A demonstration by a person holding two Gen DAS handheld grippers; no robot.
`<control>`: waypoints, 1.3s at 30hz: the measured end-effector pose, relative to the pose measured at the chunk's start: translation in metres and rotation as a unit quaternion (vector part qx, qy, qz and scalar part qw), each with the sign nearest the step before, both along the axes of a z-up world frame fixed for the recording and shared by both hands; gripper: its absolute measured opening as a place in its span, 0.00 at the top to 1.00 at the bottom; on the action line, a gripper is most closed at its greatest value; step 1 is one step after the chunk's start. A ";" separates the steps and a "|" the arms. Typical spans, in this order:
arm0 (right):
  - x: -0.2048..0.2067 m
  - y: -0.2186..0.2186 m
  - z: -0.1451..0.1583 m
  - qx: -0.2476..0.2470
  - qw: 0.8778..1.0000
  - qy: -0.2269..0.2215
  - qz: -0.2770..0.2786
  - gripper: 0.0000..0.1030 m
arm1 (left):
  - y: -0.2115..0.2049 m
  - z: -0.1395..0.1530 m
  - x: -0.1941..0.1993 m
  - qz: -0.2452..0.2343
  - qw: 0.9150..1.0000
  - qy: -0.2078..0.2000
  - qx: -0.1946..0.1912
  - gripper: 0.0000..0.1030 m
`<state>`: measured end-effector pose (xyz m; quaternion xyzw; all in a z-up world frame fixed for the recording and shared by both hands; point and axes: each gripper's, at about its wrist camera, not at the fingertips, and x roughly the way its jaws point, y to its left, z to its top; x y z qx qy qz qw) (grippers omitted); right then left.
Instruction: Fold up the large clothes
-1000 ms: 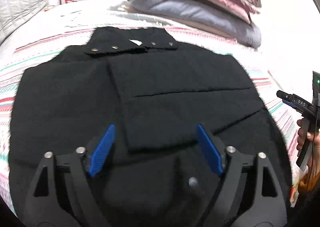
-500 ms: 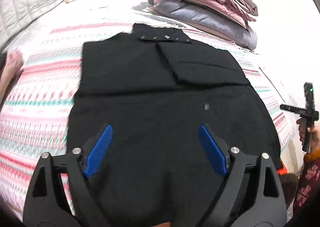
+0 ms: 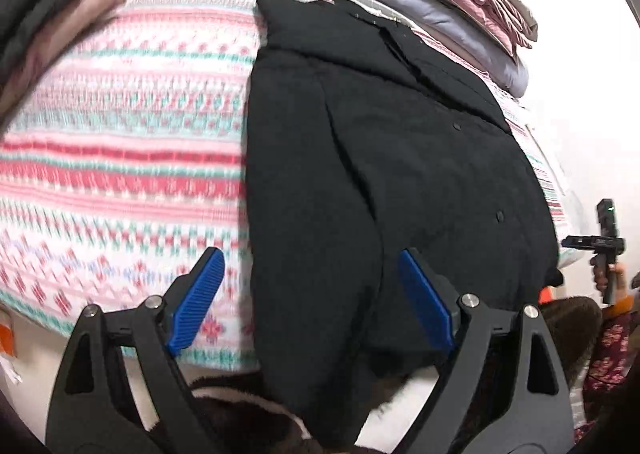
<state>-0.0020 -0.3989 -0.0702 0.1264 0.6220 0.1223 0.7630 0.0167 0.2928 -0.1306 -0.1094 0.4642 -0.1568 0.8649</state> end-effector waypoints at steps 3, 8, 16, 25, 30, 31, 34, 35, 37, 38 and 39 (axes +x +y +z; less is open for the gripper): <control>-0.009 -0.008 -0.014 0.017 1.000 0.016 -0.016 0.19 | 0.003 -0.018 -0.007 -0.022 0.998 0.040 -0.045 0.15; -0.017 -0.005 -0.040 0.026 0.999 0.034 -0.020 0.19 | -0.015 -0.037 -0.018 -0.062 0.994 0.072 -0.058 0.22; -0.033 0.006 -0.036 0.092 0.996 0.018 -0.005 0.62 | -0.029 -0.033 -0.022 -0.058 0.994 0.076 -0.043 0.69; -0.026 0.009 0.018 0.194 0.979 -0.056 -0.012 0.89 | -0.027 0.034 -0.030 -0.047 0.992 -0.014 -0.120 0.92; -0.007 0.018 0.057 0.201 0.973 -0.110 -0.014 0.90 | -0.030 0.081 -0.015 -0.026 0.984 -0.093 -0.152 0.92; 0.000 0.017 0.067 0.205 0.971 -0.124 -0.020 0.90 | -0.026 0.087 -0.009 -0.021 0.982 -0.103 -0.156 0.92; 0.019 0.012 0.085 0.217 0.963 -0.153 -0.044 0.90 | -0.022 0.106 0.019 0.002 0.977 -0.126 -0.172 0.92; 0.030 0.008 0.092 0.222 0.960 -0.163 -0.056 0.90 | -0.021 0.111 0.029 0.009 0.976 -0.129 -0.173 0.92; 0.048 0.005 0.099 0.226 0.956 -0.172 -0.077 0.90 | -0.025 0.121 0.053 0.016 0.976 -0.139 -0.168 0.92; 0.059 0.012 0.099 0.234 0.953 -0.174 -0.086 0.90 | -0.027 0.125 0.061 0.019 0.976 -0.147 -0.160 0.92; 0.068 0.009 0.101 0.242 0.949 -0.176 -0.096 0.90 | -0.029 0.130 0.076 0.026 0.976 -0.153 -0.150 0.92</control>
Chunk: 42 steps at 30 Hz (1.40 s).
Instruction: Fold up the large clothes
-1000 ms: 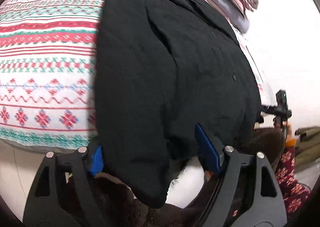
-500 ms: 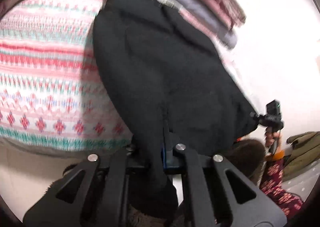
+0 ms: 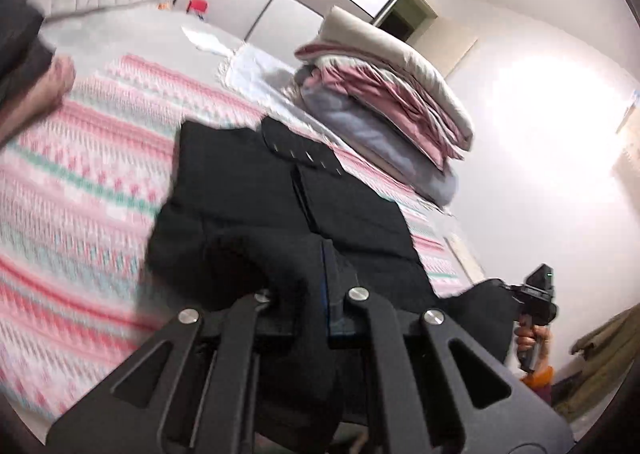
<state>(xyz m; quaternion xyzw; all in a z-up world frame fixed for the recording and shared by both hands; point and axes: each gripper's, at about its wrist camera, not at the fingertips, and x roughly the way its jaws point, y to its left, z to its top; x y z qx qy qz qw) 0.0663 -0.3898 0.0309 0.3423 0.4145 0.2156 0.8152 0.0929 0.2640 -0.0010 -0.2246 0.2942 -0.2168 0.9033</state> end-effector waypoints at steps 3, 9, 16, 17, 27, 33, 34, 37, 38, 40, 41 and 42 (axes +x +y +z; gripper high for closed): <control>0.028 -0.006 0.002 0.005 1.000 -0.002 -0.026 0.90 | 0.004 0.003 0.024 0.012 1.000 0.001 -0.002 0.92; 0.105 -0.026 -0.025 0.027 0.997 0.019 -0.076 0.90 | 0.005 -0.003 0.094 0.041 0.999 0.011 0.004 0.92; 0.193 -0.035 -0.085 0.001 0.992 0.062 -0.106 0.90 | 0.001 -0.056 0.188 0.071 0.995 0.056 0.044 0.90; 0.201 -0.033 -0.094 -0.005 0.992 0.066 -0.103 0.90 | -0.003 -0.073 0.203 0.077 0.992 0.069 0.067 0.90; 0.247 -0.022 -0.149 -0.057 0.992 0.085 -0.071 0.87 | -0.007 -0.112 0.224 0.058 0.989 0.091 0.103 0.88; 0.252 -0.053 -0.121 0.026 0.995 0.089 -0.044 0.81 | 0.017 -0.069 0.215 0.024 0.996 0.078 0.030 0.85; 0.250 -0.066 -0.117 0.056 0.994 0.082 -0.053 0.76 | 0.017 -0.064 0.213 0.018 0.996 0.078 0.035 0.85; 0.238 -0.094 -0.105 0.065 0.991 0.061 -0.099 0.49 | 0.016 -0.054 0.206 -0.009 0.996 0.076 0.041 0.77; 0.234 -0.098 -0.101 0.056 0.991 0.054 -0.106 0.46 | 0.018 -0.052 0.202 -0.018 0.997 0.074 0.031 0.66; 0.226 -0.102 -0.094 0.030 0.993 0.047 -0.103 0.45 | 0.026 -0.050 0.194 -0.017 0.998 0.066 0.016 0.44; 0.223 -0.099 -0.092 0.010 0.995 0.048 -0.090 0.45 | 0.030 -0.048 0.191 -0.006 0.998 0.059 0.020 0.34; 0.222 -0.096 -0.090 -0.003 0.995 0.049 -0.083 0.43 | 0.035 -0.046 0.185 0.013 0.998 0.044 0.032 0.32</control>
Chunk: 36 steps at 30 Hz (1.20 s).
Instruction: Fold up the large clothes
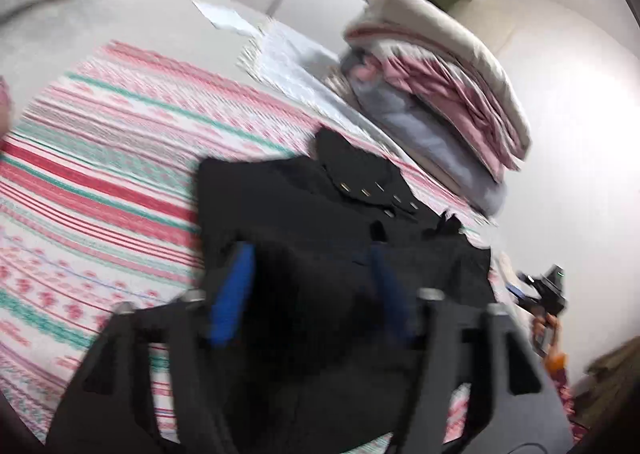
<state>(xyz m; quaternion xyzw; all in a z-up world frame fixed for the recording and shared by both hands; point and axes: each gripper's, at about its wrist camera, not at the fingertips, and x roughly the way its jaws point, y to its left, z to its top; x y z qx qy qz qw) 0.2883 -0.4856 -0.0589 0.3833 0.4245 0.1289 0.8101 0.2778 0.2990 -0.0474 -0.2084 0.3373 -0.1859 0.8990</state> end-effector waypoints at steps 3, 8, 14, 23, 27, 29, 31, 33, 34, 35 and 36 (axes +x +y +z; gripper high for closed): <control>-0.002 0.020 0.000 -0.068 0.997 0.014 0.037 0.40 | 0.006 -0.004 -0.005 0.022 0.999 -0.020 0.044 0.32; 0.011 0.057 -0.014 -0.161 0.982 0.033 0.090 0.40 | -0.014 -0.033 0.021 0.003 0.993 0.020 0.117 0.32; 0.043 0.089 -0.034 -0.238 0.968 0.031 0.074 0.40 | -0.045 -0.056 0.065 -0.003 0.987 0.049 0.153 0.54; 0.041 0.126 -0.004 -0.354 0.933 -0.057 0.023 0.94 | -0.079 -0.007 0.058 0.060 0.968 -0.081 0.229 0.94; 0.064 0.105 0.033 -0.333 0.939 -0.084 -0.030 0.94 | -0.079 0.032 0.076 0.093 0.960 -0.136 0.225 0.94; 0.083 0.100 0.047 -0.333 0.937 -0.095 -0.048 0.94 | -0.080 0.045 0.094 0.109 0.956 -0.154 0.225 0.94; 0.107 0.104 0.062 -0.356 0.925 -0.113 -0.072 0.97 | -0.079 0.051 0.121 0.130 0.955 -0.150 0.222 0.94; 0.131 0.106 0.069 -0.380 0.912 -0.117 -0.098 0.97 | -0.073 0.047 0.151 0.148 0.956 -0.136 0.211 0.94; 0.146 0.103 0.069 -0.376 0.913 -0.119 -0.107 0.97 | -0.072 0.040 0.165 0.155 0.958 -0.125 0.208 0.94; 0.162 0.099 0.065 -0.366 0.917 -0.113 -0.112 0.97 | -0.069 0.024 0.188 0.160 0.961 -0.094 0.206 0.93; 0.171 0.096 0.058 -0.359 0.921 -0.105 -0.111 0.97 | -0.067 0.009 0.203 0.161 0.963 -0.067 0.207 0.92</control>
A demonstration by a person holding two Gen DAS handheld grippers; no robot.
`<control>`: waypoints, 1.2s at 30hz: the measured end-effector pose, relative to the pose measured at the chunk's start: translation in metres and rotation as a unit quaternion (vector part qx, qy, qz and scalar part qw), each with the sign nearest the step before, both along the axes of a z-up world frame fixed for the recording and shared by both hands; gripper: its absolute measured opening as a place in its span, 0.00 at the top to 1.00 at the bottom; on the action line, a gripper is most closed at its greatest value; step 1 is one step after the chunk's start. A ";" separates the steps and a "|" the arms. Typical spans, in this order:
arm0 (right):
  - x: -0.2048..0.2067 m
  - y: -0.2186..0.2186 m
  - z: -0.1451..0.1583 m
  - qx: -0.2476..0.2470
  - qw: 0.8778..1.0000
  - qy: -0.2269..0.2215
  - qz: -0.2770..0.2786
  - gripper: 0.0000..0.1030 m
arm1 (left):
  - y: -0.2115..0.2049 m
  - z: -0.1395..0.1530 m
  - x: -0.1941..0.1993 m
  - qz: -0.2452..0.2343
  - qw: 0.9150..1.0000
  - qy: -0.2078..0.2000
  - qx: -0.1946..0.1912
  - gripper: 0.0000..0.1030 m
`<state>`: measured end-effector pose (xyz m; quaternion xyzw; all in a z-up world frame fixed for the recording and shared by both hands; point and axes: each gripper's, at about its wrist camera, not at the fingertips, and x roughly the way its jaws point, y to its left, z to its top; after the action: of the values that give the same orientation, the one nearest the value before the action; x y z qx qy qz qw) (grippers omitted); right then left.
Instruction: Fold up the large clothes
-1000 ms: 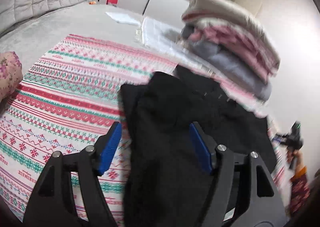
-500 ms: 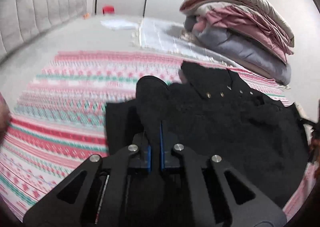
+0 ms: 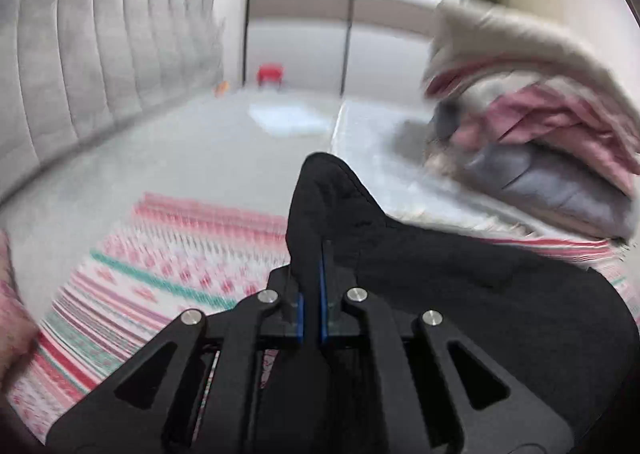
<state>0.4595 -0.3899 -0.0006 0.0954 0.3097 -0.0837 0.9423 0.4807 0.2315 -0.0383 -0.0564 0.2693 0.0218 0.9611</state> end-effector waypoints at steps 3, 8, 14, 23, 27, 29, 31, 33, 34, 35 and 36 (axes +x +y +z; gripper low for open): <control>0.032 -0.002 -0.042 0.060 0.996 0.059 0.024 0.96 | 0.002 -0.062 0.041 0.011 0.993 0.116 0.000 0.86; 0.045 -0.009 -0.109 0.186 0.967 0.158 0.070 0.74 | 0.025 -0.078 0.038 0.003 0.990 0.127 -0.066 0.75; 0.048 -0.008 -0.124 0.230 0.953 0.173 0.098 0.58 | 0.030 -0.076 0.032 -0.016 0.988 0.136 -0.070 0.75; 0.053 0.043 -0.104 0.116 0.984 0.099 0.095 0.95 | 0.000 -0.030 0.012 0.014 1.000 0.011 -0.009 0.94; 0.040 0.059 -0.057 0.032 0.996 0.001 0.078 0.95 | 0.003 -0.013 0.025 0.016 0.999 -0.031 -0.021 0.94; 0.053 0.063 -0.056 0.014 0.997 -0.005 0.069 0.95 | 0.001 -0.023 0.045 0.025 0.999 -0.020 -0.015 0.93; 0.074 0.068 -0.074 0.000 0.998 0.017 0.061 0.95 | -0.001 -0.059 0.079 0.039 0.998 0.050 0.009 0.93; 0.095 0.069 -0.110 -0.003 0.995 0.080 0.053 0.94 | 0.008 -0.093 0.105 0.052 0.989 0.138 -0.009 0.93; 0.105 0.068 -0.129 0.010 0.992 0.116 0.048 0.93 | 0.016 -0.093 0.106 0.053 0.989 0.138 -0.029 0.91; 0.114 0.060 -0.146 0.038 0.987 0.151 0.039 0.93 | 0.024 -0.091 0.105 0.071 0.988 0.135 -0.040 0.90; 0.113 0.047 -0.146 0.071 0.987 0.143 0.026 0.92 | 0.031 -0.090 0.105 0.095 0.985 0.142 -0.038 0.90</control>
<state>0.5726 -0.3425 -0.1467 0.1414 0.4484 -0.0497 0.8812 0.5853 0.2627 -0.1287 -0.1143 0.3971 0.1106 0.9039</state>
